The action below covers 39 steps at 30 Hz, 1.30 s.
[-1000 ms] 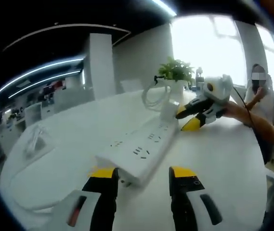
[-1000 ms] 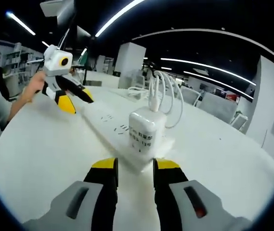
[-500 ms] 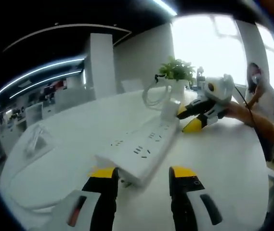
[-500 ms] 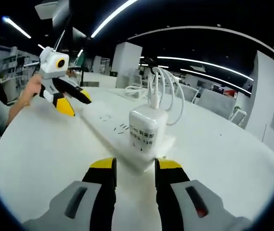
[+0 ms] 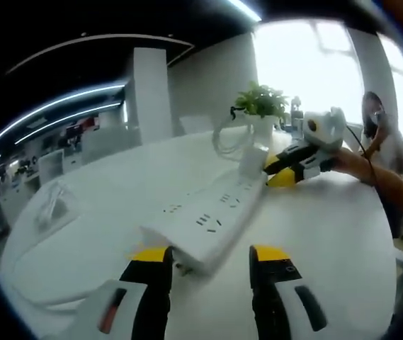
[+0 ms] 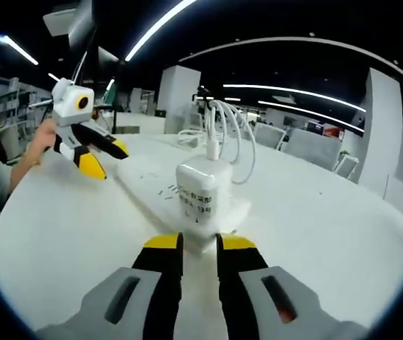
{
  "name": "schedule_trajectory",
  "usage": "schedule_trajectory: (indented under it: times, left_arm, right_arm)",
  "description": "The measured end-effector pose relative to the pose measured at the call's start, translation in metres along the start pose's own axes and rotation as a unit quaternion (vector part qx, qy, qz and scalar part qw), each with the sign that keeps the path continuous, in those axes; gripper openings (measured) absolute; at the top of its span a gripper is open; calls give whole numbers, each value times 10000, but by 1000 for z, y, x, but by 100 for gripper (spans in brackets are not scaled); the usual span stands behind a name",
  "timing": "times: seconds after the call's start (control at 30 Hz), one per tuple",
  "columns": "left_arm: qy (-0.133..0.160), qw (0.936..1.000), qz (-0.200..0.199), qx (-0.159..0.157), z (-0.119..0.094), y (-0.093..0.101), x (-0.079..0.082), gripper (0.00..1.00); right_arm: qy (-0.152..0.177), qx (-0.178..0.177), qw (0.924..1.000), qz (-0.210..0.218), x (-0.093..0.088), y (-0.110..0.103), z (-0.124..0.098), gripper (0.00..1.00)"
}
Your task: Straighten the power strip on the desk, plug the charger into it
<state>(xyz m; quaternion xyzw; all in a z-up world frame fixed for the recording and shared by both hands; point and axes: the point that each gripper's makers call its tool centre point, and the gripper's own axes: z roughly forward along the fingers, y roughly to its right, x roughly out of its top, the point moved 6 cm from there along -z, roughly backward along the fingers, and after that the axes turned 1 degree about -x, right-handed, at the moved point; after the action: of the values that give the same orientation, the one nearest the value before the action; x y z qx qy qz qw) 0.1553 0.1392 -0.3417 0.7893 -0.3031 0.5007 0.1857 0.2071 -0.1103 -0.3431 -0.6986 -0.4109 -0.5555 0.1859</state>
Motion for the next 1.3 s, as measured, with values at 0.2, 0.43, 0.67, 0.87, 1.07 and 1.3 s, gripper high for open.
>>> schedule_trajectory:
  times: [0.2,0.43,0.67,0.87,1.07,1.3]
  left_arm:
    - [14,10000,-18,8,0,1,-1,44]
    - [9,10000,-20,40,-1,-1,-1,44]
    - [-17,10000,24,63,-1,-1,-2,44]
    - [36,9999,-92,77,-1,-3,-1,43]
    - [29,9999,-78,101,0,-5,0,43]
    - [12,9999,-13,153,1,-5,0,42]
  right_arm:
    - [-19,12,10000,50,0,-1,0,19]
    - [-48,41,10000,33,1,-5,-4,18]
    - [-70,73,9999,56,1,-9,-8,17]
    - [-69,94,9999,85,1,-12,-10,16]
    - [-73,120,9998,108,1,-15,-13,14]
    - [-102,155,9997,171,1,-17,-14,14]
